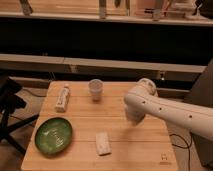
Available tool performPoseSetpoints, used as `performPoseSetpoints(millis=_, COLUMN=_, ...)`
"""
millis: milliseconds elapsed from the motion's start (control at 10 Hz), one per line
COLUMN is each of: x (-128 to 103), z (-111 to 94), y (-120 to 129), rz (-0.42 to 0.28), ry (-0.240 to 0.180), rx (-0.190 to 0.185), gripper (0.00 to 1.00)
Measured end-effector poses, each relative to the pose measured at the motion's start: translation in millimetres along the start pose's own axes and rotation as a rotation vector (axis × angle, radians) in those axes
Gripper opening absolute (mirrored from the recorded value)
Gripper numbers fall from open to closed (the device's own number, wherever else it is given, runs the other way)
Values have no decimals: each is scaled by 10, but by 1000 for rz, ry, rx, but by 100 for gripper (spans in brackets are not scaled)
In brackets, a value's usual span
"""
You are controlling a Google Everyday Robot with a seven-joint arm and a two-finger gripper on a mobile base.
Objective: Place the pepper in the ceramic cup
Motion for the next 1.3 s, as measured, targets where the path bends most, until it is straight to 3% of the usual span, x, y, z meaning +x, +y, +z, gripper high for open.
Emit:
performPoseSetpoints(millis=800, x=-29, z=-186, y=-486, rz=-80, ry=32, rx=24, gripper=1)
performPoseSetpoints(millis=1000, x=-50, z=-231, y=-718, rz=-112, ry=34, rx=40, gripper=1)
performPoseSetpoints(millis=1300, x=-162, z=-358, y=-874, rz=-172, ry=43, rx=50, gripper=1)
